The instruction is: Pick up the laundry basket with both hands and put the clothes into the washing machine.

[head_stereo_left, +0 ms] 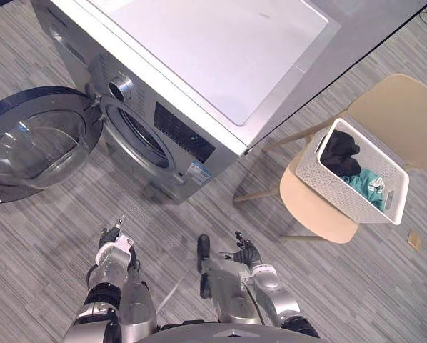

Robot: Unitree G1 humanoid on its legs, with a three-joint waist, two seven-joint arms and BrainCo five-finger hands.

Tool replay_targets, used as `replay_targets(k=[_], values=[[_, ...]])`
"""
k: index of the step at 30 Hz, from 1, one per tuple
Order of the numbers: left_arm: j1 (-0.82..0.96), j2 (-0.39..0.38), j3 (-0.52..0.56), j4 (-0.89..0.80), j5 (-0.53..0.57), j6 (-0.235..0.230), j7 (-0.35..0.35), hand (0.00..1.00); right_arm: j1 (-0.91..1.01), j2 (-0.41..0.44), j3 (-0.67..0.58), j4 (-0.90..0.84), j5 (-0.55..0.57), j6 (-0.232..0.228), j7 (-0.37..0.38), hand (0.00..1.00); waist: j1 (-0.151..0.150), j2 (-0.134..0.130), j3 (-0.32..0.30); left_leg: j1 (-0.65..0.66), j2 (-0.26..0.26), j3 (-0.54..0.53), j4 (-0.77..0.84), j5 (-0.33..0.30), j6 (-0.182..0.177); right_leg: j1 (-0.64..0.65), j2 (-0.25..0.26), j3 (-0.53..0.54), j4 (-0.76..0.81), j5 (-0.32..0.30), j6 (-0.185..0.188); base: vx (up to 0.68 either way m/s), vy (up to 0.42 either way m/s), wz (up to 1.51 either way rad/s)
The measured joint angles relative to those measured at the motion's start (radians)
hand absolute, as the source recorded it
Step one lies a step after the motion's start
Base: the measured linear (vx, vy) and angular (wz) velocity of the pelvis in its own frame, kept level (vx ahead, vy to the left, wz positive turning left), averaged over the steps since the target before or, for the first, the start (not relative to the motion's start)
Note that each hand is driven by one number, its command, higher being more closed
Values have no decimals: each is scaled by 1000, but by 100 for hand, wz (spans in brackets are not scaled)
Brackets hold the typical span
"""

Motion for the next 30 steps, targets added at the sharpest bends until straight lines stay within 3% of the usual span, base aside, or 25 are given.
replay_targets(k=[4, 7, 9, 13, 16, 20, 21, 22, 23, 24, 25, 26, 27, 28, 30], values=[[25, 3, -12, 3, 23, 9, -11, 0, -3, 12, -13, 33, -1, 1, 0, 0, -2, 3, 0, 7, -2, 0, 0, 1, 3, 7, -5, -1, 2, -2, 0, 0, 0, 0], [71, 8, -20, 84, 98, 49, -56, 0, -4, 24, -45, 96, -40, 23, 0, 0, -5, 18, -4, 52, -6, 0, 0, -11, 5, 52, -7, -3, 4, -19, -4, 33, 7, 4], [106, 2, -19, 145, 158, 73, -85, 0, 3, 25, -76, 121, -50, 30, 1, 0, -5, 40, -26, 64, -8, -3, 0, -20, 4, 65, -11, -5, 6, -26, 1, 30, 9, 5], [167, -6, 6, 246, 379, 109, -154, 0, 10, 11, -123, 188, -79, 39, 1, 0, -7, 124, -87, 67, -5, -41, 0, -28, -3, 96, -10, -49, 6, -51, -4, 43, -14, 28], [222, -32, 103, 284, 475, 118, -162, 0, 8, -7, -159, 240, -86, 38, 0, 0, -7, 172, -116, 43, 6, -93, 55, -48, 1, 135, -8, -101, 9, -81, -2, 48, -33, 48], [264, -49, 221, 293, 574, 134, -172, 0, -13, -9, -263, 295, -119, 39, -18, 0, 12, 189, -117, -70, 21, -92, 328, -68, 20, 155, -26, -184, 114, -153, -29, 1, -24, 69], [271, -55, 243, 296, 574, 138, -175, 0, -17, -7, -283, 301, -119, 38, -24, 0, 16, 201, -113, -78, 25, -75, 344, -58, 33, 157, -25, -193, 126, -164, -40, -82, -29, 62], [277, -65, 277, 303, 574, 141, -179, 0, -20, -3, -317, 317, -119, 39, -33, 0, 16, 192, -123, -64, 19, -57, 318, -43, 36, 153, -37, -199, 132, -175, -61, -88, 5, 48], [272, -88, 334, 311, 573, 154, -182, 0, -24, 6, -384, 338, -119, 37, -39, 0, 18, 202, -131, -99, 48, -2, 519, -163, 70, 151, -50, -243, 152, -174, -57, -122, 31, 32], [293, -113, 379, 313, 570, 158, -184, 0, -19, -3, -439, 350, -119, 40, -42, 0, 17, 226, -138, -112, 100, 39, 803, -283, 59, 158, -34, -244, 163, -173, -60, -126, 72, 13], [309, -125, 389, 314, 570, 163, -196, 0, 0, -10, -480, 353, -118, 43, -42, 0, 15, 248, -153, -83, 106, 41, 906, -311, 29, 160, -26, -240, 162, -170, -61, -94, 84, -4], [315, -135, 395, 314, 571, 165, -205, 0, 8, -11, -505, 352, -118, 43, -44, 0, 12, 263, -164, -56, 103, 40, 935, -319, 13, 159, -22, -240, 163, -169, -60, -44, 128, 5], [316, -148, 397, 312, 571, 164, -220, 0, 26, -11, -553, 350, -110, 44, -43, 0, -5, 282, -177, -7, 87, 13, 893, -358, -27, 143, -14, -237, 172, -161, -54, -73, 141, 0], [304, -150, 393, 311, 574, 164, -226, 0, 19, -7, -582, 352, -115, 48, -42, 0, -11, 287, -187, 1, 47, -4, 824, -376, -30, 118, -10, -224, 187, -147, -44, -98, 106, -15], [283, -134, 381, 275, 606, 160, -231, 0, 10, 39, -628, 352, -113, 61, -41, 0, -19, 241, -203, 77, -23, -2, 599, -412, 30, 59, -25, -196, 190, -101, -71, -135, 54, -28]])
